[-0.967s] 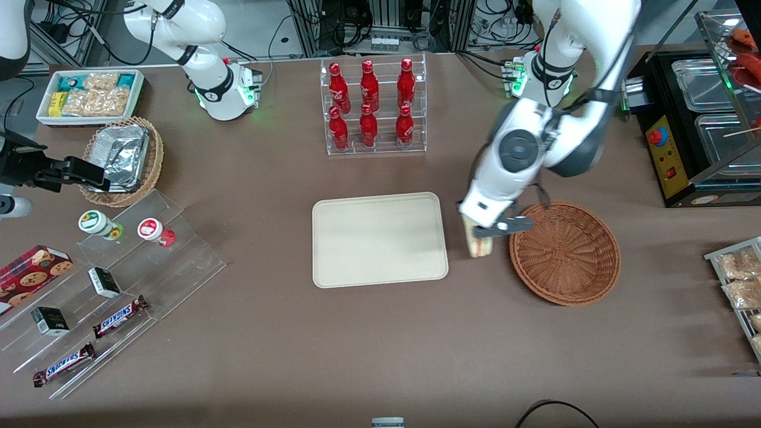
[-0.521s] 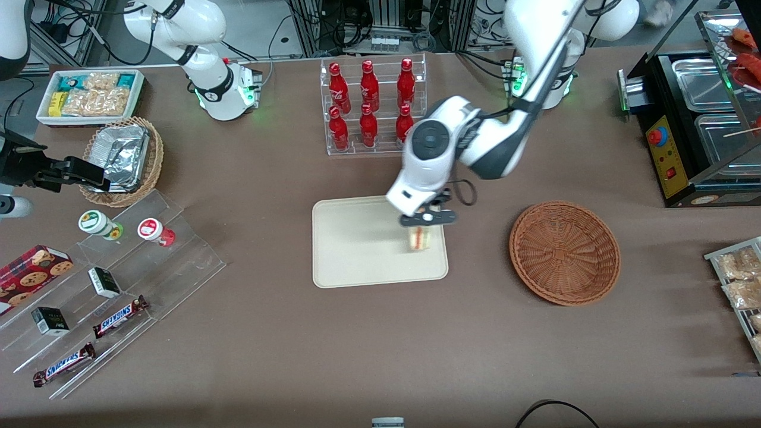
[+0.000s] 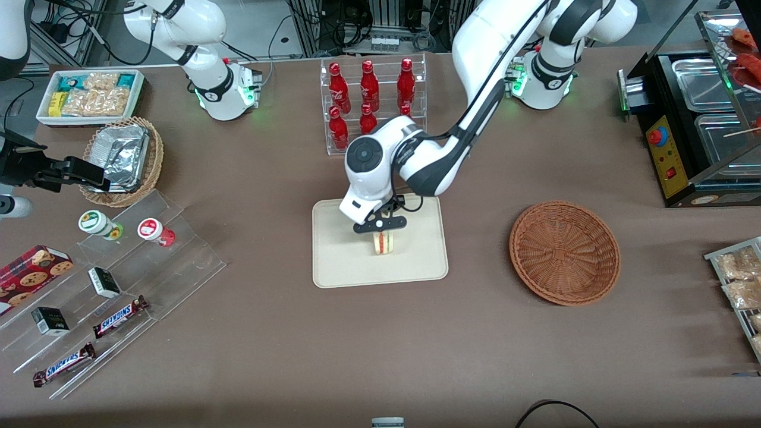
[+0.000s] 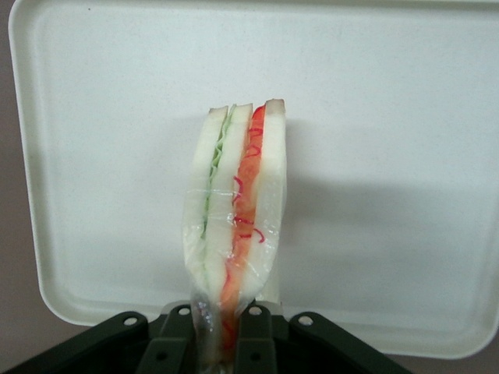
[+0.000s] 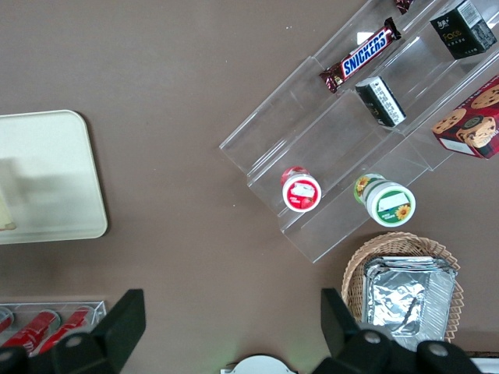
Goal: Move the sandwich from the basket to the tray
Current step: 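Lower the sandwich onto the tray and open the left gripper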
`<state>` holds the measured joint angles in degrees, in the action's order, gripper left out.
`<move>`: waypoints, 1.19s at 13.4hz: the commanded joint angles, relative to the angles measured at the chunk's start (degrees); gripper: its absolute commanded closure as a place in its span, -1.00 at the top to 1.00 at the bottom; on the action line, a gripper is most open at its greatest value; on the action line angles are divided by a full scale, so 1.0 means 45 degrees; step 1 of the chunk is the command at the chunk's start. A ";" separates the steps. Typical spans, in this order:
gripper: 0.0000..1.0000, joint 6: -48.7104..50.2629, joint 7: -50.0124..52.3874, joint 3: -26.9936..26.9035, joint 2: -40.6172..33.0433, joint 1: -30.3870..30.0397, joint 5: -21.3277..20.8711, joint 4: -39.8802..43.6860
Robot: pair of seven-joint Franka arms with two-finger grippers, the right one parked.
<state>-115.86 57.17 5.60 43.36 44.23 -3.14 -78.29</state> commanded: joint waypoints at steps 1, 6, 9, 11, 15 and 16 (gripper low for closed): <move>-1.00 0.0708 0.0168 -0.0228 0.0403 0.0191 -0.0240 0.0972; -1.00 0.0728 0.0089 -0.0228 0.0793 0.0152 -0.0475 0.1109; -1.00 0.0591 0.0089 -0.0209 0.0969 0.0152 -0.0455 0.1109; -1.00 0.0552 0.0167 -0.0228 0.1028 0.0133 -0.0436 0.1244; 0.99 0.0532 0.0110 -0.0228 0.1321 0.0055 -0.0397 0.1577; 1.00 0.0532 0.0128 -0.0228 0.1282 0.0055 -0.0397 0.1597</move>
<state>-114.30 57.16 4.82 47.86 44.16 -4.45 -73.77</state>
